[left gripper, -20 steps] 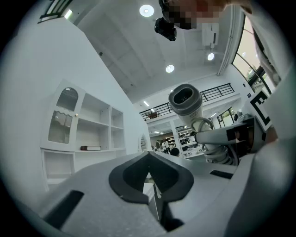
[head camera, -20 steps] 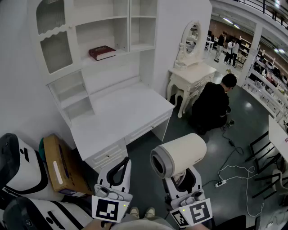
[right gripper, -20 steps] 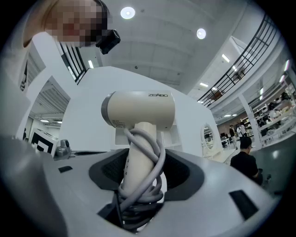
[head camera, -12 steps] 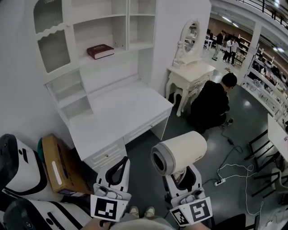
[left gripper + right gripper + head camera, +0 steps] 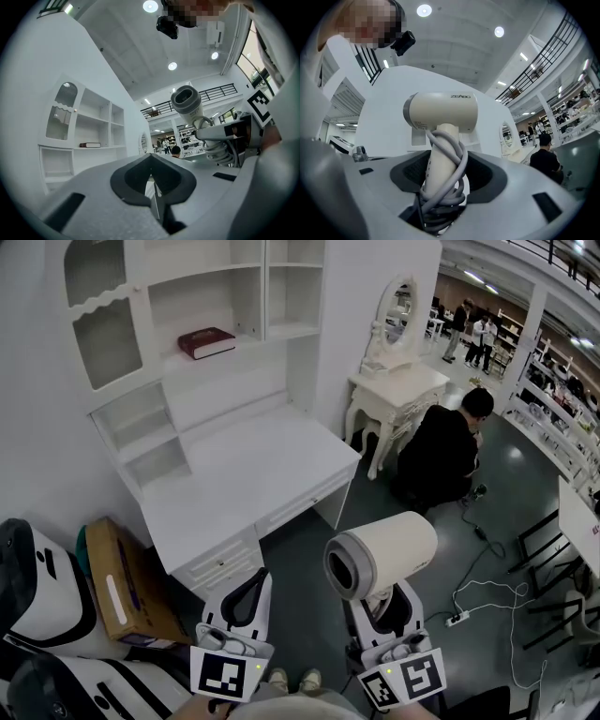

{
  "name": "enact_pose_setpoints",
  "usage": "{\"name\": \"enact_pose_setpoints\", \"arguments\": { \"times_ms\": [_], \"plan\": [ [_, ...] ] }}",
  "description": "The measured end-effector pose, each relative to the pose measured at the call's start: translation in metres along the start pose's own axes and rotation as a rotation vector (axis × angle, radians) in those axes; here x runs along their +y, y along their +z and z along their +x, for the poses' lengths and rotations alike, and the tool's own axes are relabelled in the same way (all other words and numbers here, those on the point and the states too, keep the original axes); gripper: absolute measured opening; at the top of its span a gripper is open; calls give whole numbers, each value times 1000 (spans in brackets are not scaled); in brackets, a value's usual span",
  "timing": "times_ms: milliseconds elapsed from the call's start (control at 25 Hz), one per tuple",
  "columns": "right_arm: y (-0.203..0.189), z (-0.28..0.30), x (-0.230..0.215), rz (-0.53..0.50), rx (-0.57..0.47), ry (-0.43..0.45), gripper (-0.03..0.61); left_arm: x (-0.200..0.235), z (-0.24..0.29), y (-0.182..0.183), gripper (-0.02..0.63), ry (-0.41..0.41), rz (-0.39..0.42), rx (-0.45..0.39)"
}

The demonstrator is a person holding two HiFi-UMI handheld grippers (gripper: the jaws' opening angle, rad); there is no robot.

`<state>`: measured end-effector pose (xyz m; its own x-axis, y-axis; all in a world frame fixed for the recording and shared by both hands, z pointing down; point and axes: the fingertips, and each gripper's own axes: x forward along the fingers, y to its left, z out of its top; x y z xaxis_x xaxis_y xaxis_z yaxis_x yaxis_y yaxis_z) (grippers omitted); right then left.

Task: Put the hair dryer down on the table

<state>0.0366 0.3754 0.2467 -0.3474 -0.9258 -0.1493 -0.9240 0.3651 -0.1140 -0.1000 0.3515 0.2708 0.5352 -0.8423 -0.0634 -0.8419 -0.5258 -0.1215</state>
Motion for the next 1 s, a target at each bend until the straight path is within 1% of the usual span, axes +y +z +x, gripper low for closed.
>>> {"name": "enact_pose_setpoints", "arguments": {
  "times_ms": [240,640,1000],
  "plan": [
    [-5,1,-13,2,15,-3,227,-5,10,-5,12,1,-3,9],
    [-7,-4,-45,5,21,-3,227,-28,27,-7,12,2,3,19],
    [-7,-13,-68,-6,20,11,227,-45,37,-7,12,31,14,4]
  ]
}}
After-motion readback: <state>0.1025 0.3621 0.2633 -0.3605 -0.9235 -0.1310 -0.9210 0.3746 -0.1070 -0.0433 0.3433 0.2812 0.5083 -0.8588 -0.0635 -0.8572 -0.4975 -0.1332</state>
